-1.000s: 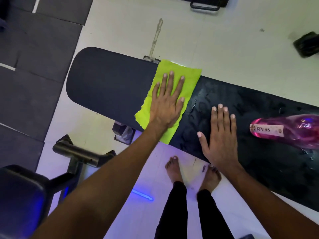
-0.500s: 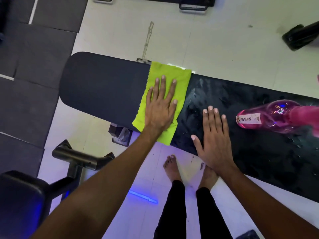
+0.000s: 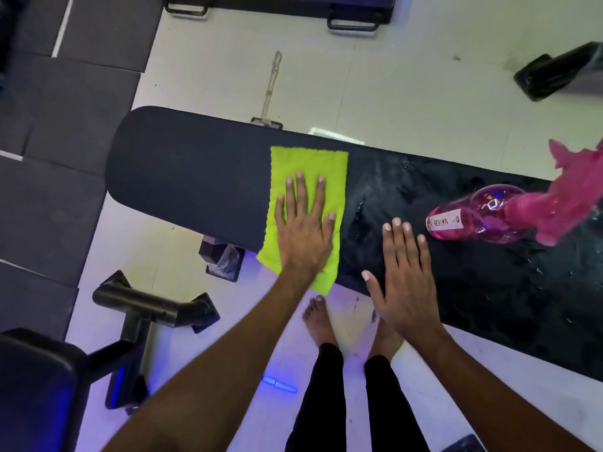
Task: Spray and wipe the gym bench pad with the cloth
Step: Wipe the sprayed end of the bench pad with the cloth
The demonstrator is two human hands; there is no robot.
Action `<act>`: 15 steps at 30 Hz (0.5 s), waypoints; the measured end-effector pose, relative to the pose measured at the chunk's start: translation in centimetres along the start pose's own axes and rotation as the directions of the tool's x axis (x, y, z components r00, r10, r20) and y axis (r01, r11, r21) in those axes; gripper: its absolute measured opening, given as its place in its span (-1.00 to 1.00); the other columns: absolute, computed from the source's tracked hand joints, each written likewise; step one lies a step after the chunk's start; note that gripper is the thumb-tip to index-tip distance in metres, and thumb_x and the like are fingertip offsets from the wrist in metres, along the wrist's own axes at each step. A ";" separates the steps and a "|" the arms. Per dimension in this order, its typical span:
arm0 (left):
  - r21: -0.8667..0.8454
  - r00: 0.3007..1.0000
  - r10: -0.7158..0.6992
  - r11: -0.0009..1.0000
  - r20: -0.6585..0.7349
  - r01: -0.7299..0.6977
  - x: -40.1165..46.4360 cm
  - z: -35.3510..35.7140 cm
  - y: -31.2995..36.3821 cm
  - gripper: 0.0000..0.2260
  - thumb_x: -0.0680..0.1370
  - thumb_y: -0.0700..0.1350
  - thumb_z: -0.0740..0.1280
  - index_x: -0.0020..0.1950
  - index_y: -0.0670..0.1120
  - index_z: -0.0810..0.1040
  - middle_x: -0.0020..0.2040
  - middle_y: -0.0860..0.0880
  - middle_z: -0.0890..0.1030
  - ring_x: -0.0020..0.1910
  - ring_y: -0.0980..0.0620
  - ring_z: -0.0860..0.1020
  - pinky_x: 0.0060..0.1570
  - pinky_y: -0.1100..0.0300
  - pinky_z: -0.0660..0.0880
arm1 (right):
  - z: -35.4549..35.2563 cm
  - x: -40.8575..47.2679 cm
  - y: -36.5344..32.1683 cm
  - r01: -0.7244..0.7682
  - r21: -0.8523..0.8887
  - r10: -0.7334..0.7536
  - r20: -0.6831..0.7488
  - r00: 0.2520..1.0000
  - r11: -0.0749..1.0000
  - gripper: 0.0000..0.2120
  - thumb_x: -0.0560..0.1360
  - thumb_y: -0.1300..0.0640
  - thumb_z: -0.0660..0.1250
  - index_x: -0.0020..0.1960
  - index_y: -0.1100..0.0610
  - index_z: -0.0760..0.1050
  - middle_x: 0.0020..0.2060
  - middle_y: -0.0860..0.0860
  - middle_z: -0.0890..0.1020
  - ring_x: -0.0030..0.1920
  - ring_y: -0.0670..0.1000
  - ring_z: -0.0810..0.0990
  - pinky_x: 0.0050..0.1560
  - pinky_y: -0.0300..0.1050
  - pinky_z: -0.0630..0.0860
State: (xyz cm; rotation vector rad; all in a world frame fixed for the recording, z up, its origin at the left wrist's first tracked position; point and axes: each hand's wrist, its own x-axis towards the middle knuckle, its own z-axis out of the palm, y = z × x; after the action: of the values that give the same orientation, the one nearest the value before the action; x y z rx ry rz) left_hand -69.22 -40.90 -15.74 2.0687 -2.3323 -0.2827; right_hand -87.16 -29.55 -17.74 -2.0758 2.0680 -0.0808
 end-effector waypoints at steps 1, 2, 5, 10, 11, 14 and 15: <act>0.001 0.998 -0.063 0.998 0.008 0.063 -1.2 0.2 1.5 -0.43 0.74 0.16 -0.07 0.73 0.05 -0.06 0.73 -0.17 -0.09 0.72 -0.20 -0.12 0.66 -0.20 -0.01 | -0.1 -0.2 0.1 -0.002 0.001 0.002 0.003 1.000 1.000 -0.20 0.68 -0.20 0.04 0.72 0.25 -0.10 0.73 0.19 -0.04 0.74 0.18 -0.05 0.70 0.28 0.06; 0.000 0.996 -0.082 0.997 0.022 0.082 -1.8 0.4 3.2 -0.42 0.73 0.17 -0.08 0.73 0.04 -0.07 0.73 -0.19 -0.10 0.72 -0.23 -0.12 0.66 -0.23 -0.03 | -0.1 -0.4 0.2 -0.003 0.003 0.003 0.002 1.000 1.000 -0.20 0.67 -0.20 0.05 0.72 0.25 -0.09 0.73 0.19 -0.03 0.73 0.18 -0.04 0.69 0.28 0.06; -0.008 0.980 0.186 0.983 0.066 -0.185 0.9 0.5 6.4 -0.42 0.73 0.20 -0.10 0.73 0.05 -0.04 0.73 -0.18 -0.07 0.72 -0.23 -0.10 0.66 -0.21 -0.05 | 0.0 -0.8 0.3 -0.016 0.008 0.016 -0.010 1.000 1.000 -0.19 0.65 -0.19 0.07 0.72 0.25 -0.07 0.72 0.20 -0.01 0.73 0.19 -0.03 0.70 0.27 0.04; 0.067 0.906 0.419 0.904 0.063 -0.423 6.6 -0.1 3.2 -0.45 0.75 0.17 -0.09 0.73 0.08 -0.03 0.74 -0.10 -0.04 0.73 -0.12 -0.07 0.66 -0.12 0.01 | 0.3 -2.1 1.2 -0.036 -0.005 0.036 -0.017 0.999 0.999 -0.20 0.66 -0.19 0.05 0.72 0.23 -0.09 0.73 0.18 -0.03 0.74 0.16 -0.05 0.70 0.26 0.02; 0.065 0.925 0.377 0.923 0.043 -0.379 6.0 0.0 2.7 -0.45 0.75 0.16 -0.08 0.73 0.07 -0.04 0.74 -0.11 -0.05 0.73 -0.13 -0.08 0.66 -0.12 0.00 | 0.2 -2.4 1.5 -0.042 -0.006 0.042 -0.021 0.999 0.999 -0.20 0.66 -0.19 0.05 0.72 0.24 -0.09 0.73 0.18 -0.03 0.74 0.16 -0.05 0.70 0.26 0.03; 0.032 0.984 0.179 0.983 0.015 -0.180 2.2 0.5 3.9 -0.44 0.75 0.17 -0.05 0.73 0.05 -0.05 0.74 -0.13 -0.09 0.72 -0.16 -0.11 0.67 -0.15 -0.03 | -0.1 -3.4 2.5 -0.067 -0.001 0.067 -0.032 0.997 0.998 -0.20 0.66 -0.19 0.07 0.72 0.24 -0.06 0.73 0.18 0.00 0.74 0.16 -0.03 0.71 0.25 0.00; 0.029 0.991 0.130 0.991 0.024 -0.131 0.8 0.8 5.2 -0.43 0.75 0.18 -0.05 0.73 0.04 -0.06 0.74 -0.16 -0.10 0.72 -0.19 -0.13 0.67 -0.18 -0.04 | -0.2 -3.7 2.8 -0.071 -0.001 0.071 -0.034 0.997 0.997 -0.20 0.66 -0.19 0.07 0.72 0.24 -0.05 0.73 0.18 0.01 0.74 0.16 -0.02 0.71 0.24 -0.02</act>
State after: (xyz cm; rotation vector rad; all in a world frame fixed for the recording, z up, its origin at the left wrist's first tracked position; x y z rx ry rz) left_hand -74.52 -41.05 -15.85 1.9239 -2.4861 -0.2708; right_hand -89.94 -25.85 -17.69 -2.0132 2.1600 -0.1035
